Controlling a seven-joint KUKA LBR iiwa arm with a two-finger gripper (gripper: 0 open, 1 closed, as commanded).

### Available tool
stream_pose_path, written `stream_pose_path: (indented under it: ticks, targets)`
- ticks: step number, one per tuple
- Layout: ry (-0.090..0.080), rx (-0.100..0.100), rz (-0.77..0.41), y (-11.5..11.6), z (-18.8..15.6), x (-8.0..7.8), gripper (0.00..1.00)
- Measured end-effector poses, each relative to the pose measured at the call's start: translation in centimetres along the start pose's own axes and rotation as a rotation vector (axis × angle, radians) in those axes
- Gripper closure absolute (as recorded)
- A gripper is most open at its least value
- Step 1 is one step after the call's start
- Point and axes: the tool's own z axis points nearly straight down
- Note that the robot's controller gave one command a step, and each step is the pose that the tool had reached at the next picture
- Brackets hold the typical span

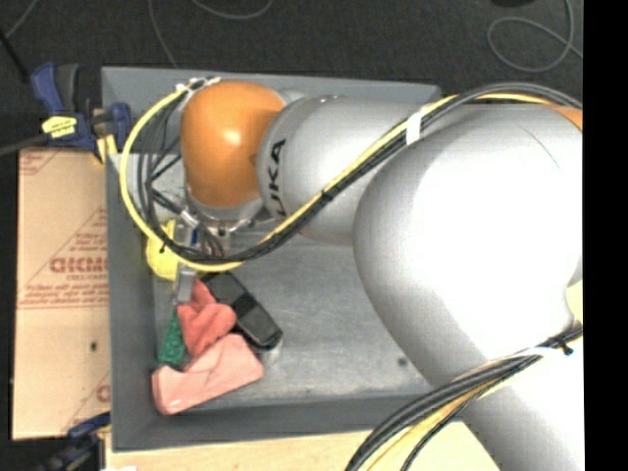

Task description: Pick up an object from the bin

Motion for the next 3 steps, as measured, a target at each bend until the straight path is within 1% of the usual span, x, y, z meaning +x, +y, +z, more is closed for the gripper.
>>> stream_pose_path:
  ticks: [1,2,3]
  targets:
    - [-0.004,-0.003,0.134,0.4,3.5,-1.5,0.0]
    - [-0.006,-0.003,0.119,0.1,3.4,-1.4,0.0]
    - [-0.011,-0.011,0.368,-2.5,3.4,0.5,0.0]
